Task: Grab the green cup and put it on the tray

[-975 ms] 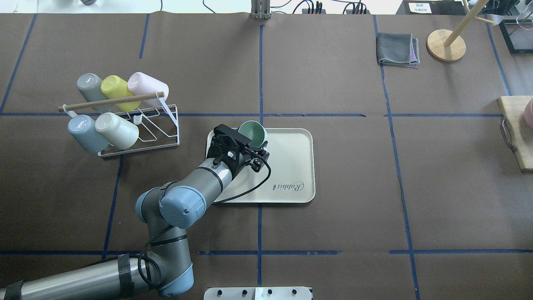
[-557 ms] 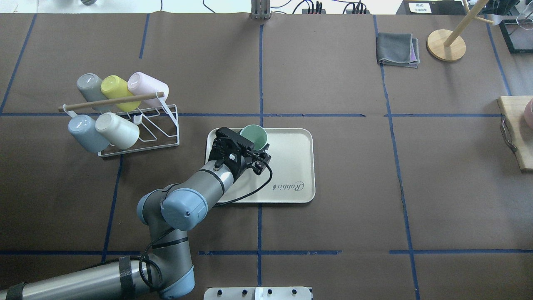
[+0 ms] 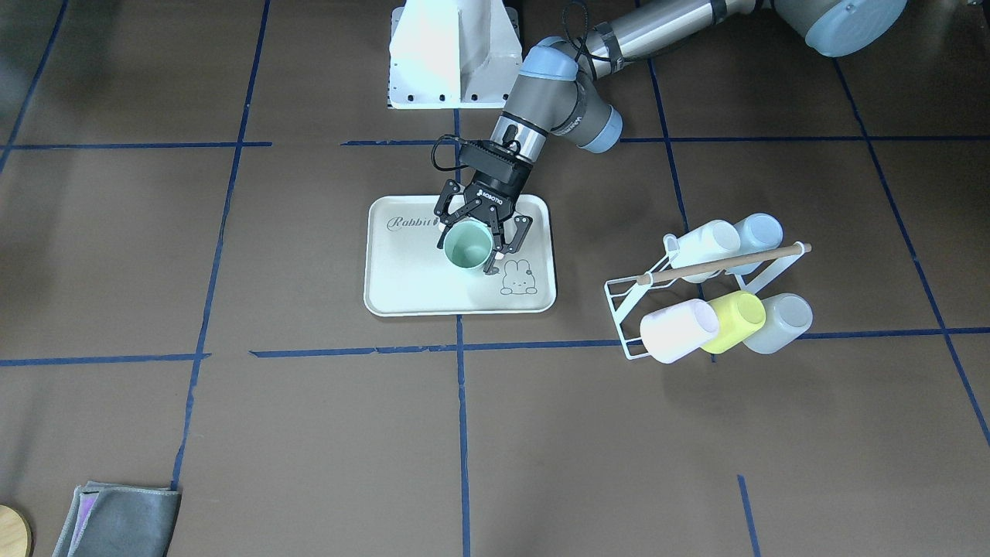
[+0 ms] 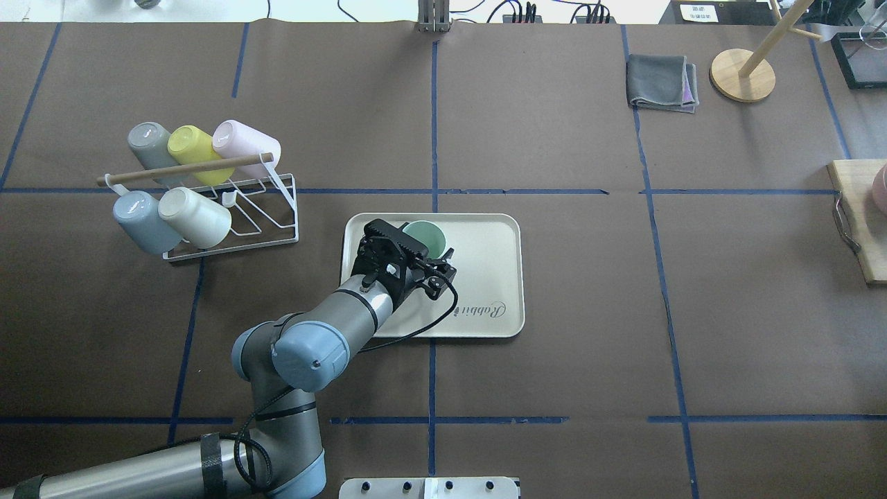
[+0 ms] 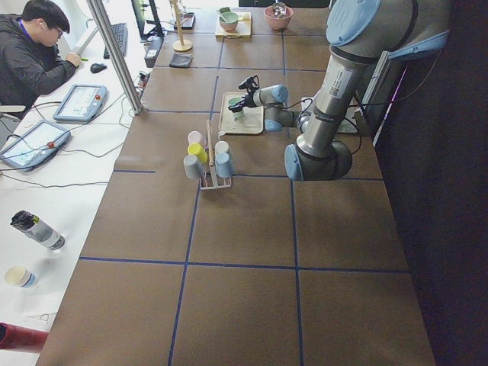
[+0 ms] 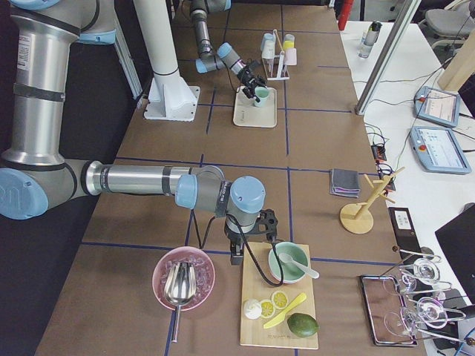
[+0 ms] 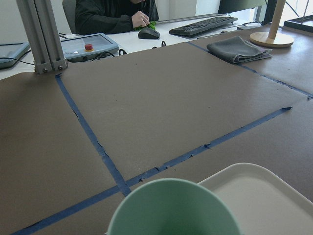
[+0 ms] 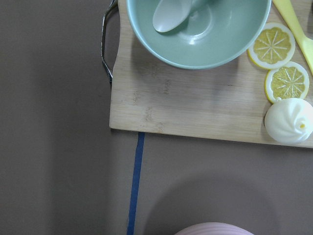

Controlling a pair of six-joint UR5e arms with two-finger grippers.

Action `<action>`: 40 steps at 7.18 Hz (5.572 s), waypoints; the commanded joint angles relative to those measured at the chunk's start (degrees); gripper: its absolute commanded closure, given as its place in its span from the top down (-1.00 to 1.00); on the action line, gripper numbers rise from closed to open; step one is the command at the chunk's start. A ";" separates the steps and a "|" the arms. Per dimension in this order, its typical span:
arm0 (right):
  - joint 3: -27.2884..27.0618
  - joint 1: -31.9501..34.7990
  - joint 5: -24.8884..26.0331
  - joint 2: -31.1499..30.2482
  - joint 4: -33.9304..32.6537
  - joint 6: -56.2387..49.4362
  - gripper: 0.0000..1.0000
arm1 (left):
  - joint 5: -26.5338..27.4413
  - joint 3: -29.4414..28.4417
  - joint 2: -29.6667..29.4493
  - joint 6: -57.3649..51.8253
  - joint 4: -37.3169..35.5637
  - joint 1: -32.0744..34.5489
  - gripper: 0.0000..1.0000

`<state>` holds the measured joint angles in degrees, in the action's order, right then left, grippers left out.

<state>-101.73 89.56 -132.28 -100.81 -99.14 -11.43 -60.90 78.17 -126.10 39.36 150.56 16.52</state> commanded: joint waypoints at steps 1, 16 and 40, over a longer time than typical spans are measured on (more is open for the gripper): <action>0.04 0.00 0.00 0.00 0.00 0.00 1.00 | -0.88 0.31 0.16 -3.82 0.09 0.09 0.99; -0.75 0.00 0.09 1.14 0.09 -0.09 1.00 | -27.07 38.81 10.24 -49.69 -61.52 24.06 1.00; -0.40 -0.09 0.09 1.05 2.11 0.97 1.00 | -73.05 16.84 41.82 -51.40 -63.72 70.58 1.00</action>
<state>-102.20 89.47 -132.16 -99.78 -96.96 -10.39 -134.08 95.47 -84.30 -12.04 86.78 87.11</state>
